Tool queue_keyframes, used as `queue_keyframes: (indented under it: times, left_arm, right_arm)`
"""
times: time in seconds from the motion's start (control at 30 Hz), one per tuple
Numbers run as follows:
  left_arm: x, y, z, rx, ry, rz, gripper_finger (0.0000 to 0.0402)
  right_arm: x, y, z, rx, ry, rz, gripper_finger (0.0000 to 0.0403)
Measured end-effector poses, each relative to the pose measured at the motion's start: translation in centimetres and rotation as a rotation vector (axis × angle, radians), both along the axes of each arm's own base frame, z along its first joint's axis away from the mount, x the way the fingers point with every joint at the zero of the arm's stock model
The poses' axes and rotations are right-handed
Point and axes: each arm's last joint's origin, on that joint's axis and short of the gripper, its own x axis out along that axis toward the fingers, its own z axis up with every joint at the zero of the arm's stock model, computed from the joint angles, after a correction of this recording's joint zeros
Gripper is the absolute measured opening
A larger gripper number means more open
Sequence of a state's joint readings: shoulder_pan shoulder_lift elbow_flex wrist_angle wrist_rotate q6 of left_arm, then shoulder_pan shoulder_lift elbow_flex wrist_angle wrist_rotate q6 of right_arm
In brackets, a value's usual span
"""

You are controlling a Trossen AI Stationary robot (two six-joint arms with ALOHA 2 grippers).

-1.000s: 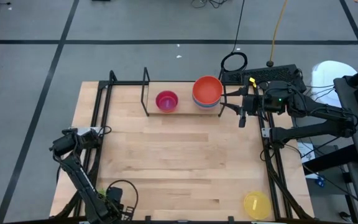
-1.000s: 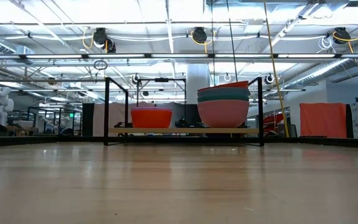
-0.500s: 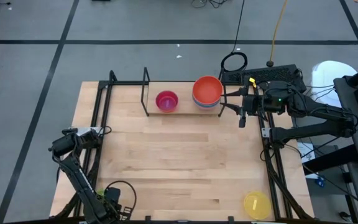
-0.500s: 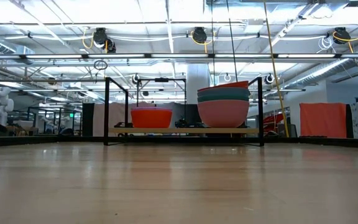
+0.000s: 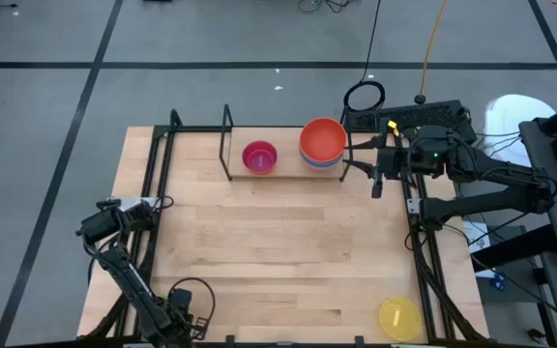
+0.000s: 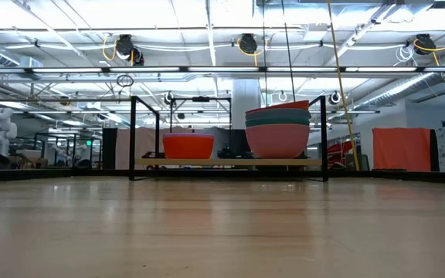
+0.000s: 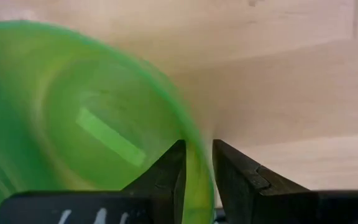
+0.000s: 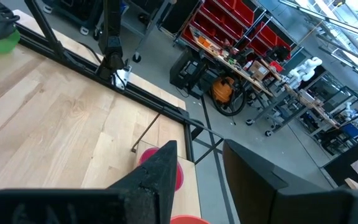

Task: Place and stack bowls onto a shelf
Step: Stack the green bowl on top of the purple bowl on the shelf

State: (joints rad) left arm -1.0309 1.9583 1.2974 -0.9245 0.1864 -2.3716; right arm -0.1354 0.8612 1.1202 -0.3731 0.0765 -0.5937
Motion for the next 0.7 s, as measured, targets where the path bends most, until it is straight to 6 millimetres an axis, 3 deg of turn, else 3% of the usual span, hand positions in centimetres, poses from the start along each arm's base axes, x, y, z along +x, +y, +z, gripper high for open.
queue_keyframes:
  times: [0.1,0.27,0.43,0.57,0.7]
  left_arm:
    - [-0.1,0.2,-0.3,0.008,0.005,-0.011,0.0073]
    - [0.0,0.5,-0.3,0.012,0.013,-0.047,0.0011]
    - [1.5,1.7,0.4,-0.005,-0.007,-0.057,0.0007]
    - [3.4,3.8,2.3,-0.052,-0.047,-0.140,0.0005]
    - [5.3,7.6,5.2,-0.074,-0.095,-0.260,0.0005]
  right_arm:
    - [0.0,0.0,0.0,-0.001,-0.002,0.000,0.0125]
    - [0.0,0.0,0.0,-0.001,-0.002,0.000,0.0125]
    - [0.0,0.0,0.0,-0.002,-0.002,0.000,0.0125]
    - [0.0,0.0,0.0,-0.002,-0.002,0.000,0.0125]
    - [0.0,0.0,0.0,-0.010,0.000,0.001,0.0125]
